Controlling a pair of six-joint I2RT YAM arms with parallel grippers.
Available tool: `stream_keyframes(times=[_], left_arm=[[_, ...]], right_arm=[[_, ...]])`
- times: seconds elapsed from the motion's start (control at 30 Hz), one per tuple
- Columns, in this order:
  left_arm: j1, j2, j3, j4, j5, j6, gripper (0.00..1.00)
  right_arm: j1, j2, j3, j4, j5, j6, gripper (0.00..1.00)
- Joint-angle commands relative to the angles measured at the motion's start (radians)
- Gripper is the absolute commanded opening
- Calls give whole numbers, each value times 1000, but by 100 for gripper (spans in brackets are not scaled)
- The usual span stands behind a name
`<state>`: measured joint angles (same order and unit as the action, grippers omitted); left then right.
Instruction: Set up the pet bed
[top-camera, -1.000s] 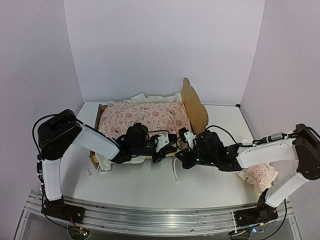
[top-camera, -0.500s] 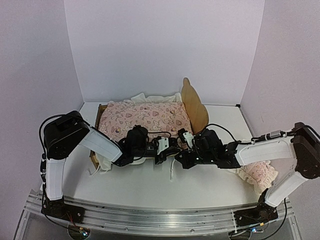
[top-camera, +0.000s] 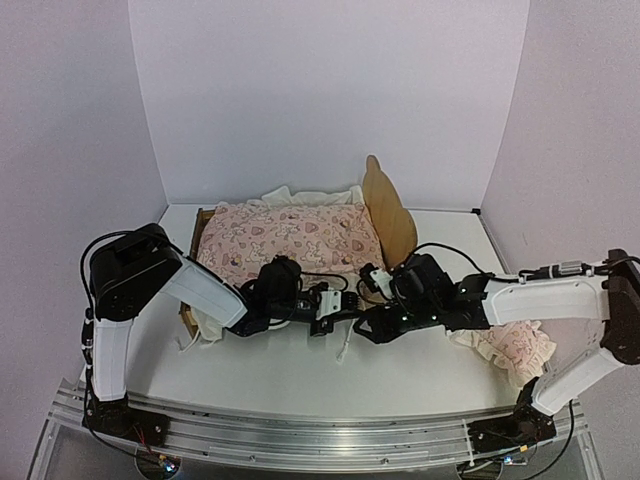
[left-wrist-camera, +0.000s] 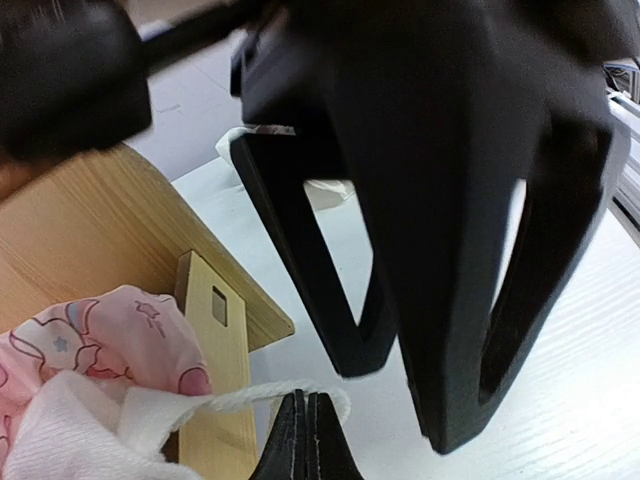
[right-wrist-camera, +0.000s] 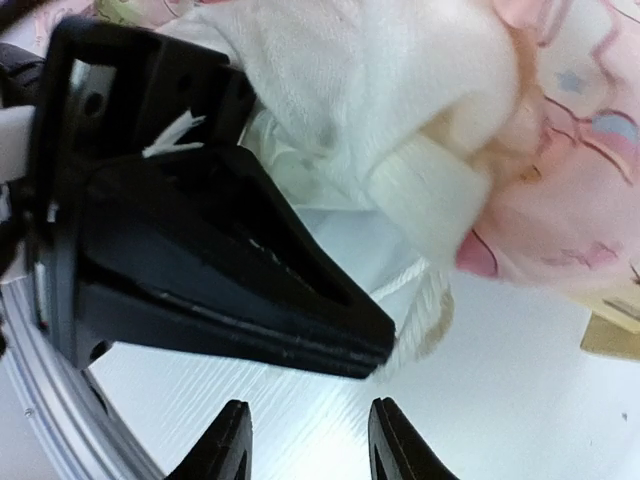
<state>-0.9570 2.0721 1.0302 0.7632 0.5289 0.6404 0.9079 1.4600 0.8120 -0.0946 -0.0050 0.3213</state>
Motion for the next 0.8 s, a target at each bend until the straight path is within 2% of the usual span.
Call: stream_keyframes(times=[0.0, 0.1, 0.2, 0.27, 0.4, 0.57, 0.77], left_arm=[[1, 56, 2, -97, -19, -7, 0], [1, 58, 2, -93, -36, -7, 0], [1, 60, 2, -87, -67, -7, 0], [1, 62, 3, -83, -82, -7, 0], [1, 64, 6, -74, -99, 1, 0], [1, 65, 17, -70, -132, 11, 0], [2, 61, 19, -70, -169, 7, 0]], right_arm=[[-25, -95, 13, -121, -77, -27, 48], [-56, -123, -12, -134, -11, -34, 43], [-67, -113, -37, -104, 152, -34, 23], [-68, -77, -34, -71, 218, -52, 17], [-68, -5, -36, 26, 224, -94, 15], [-68, 57, -55, 162, 160, -163, 18], [-69, 113, -66, 299, 199, -214, 20]])
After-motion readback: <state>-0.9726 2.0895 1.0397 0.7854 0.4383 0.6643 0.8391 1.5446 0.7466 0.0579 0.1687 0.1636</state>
